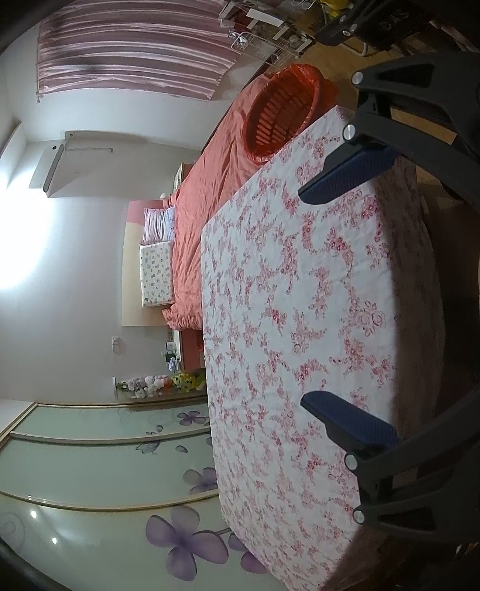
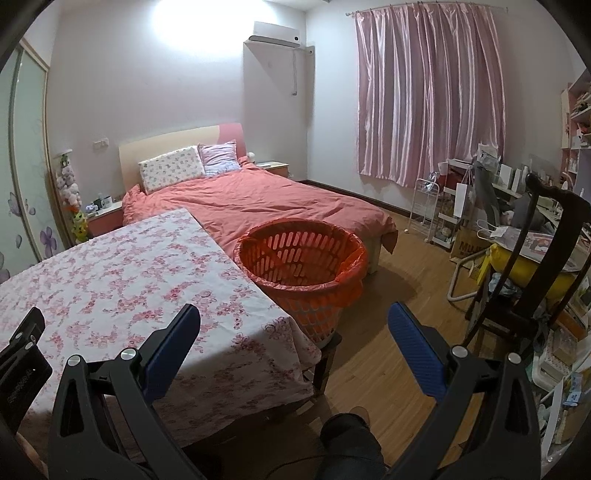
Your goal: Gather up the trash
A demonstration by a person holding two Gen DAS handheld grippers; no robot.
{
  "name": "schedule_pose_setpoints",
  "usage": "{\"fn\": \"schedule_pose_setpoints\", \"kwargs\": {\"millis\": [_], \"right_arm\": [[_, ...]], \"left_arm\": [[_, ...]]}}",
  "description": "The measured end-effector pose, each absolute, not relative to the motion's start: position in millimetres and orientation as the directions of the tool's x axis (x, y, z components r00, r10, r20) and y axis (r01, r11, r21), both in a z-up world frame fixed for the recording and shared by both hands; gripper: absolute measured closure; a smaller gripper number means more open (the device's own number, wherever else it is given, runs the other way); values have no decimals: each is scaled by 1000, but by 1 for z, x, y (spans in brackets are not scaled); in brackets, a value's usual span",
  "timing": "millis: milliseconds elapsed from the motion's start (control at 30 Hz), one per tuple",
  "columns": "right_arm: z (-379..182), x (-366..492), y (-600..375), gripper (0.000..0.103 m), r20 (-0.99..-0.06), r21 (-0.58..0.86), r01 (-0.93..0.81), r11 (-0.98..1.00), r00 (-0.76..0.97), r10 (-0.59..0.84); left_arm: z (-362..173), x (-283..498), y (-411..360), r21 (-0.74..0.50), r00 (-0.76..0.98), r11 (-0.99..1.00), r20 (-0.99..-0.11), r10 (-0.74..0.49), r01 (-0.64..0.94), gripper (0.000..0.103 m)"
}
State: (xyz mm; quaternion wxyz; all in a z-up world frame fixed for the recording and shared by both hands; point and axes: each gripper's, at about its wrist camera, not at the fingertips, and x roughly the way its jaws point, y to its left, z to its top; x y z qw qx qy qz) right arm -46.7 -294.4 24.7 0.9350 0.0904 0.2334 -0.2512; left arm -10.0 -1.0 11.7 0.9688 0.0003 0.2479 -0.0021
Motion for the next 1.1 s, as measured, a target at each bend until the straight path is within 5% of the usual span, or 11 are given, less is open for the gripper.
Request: {"fn": "schedule_pose_setpoints", "kwargs": {"millis": [1100], "right_arm": [[26,-46,-294,3,-483,51,507,861,767,-423]], "left_arm": [[11,-8,0,-15,871,1000,-491,-8,0,4]]}}
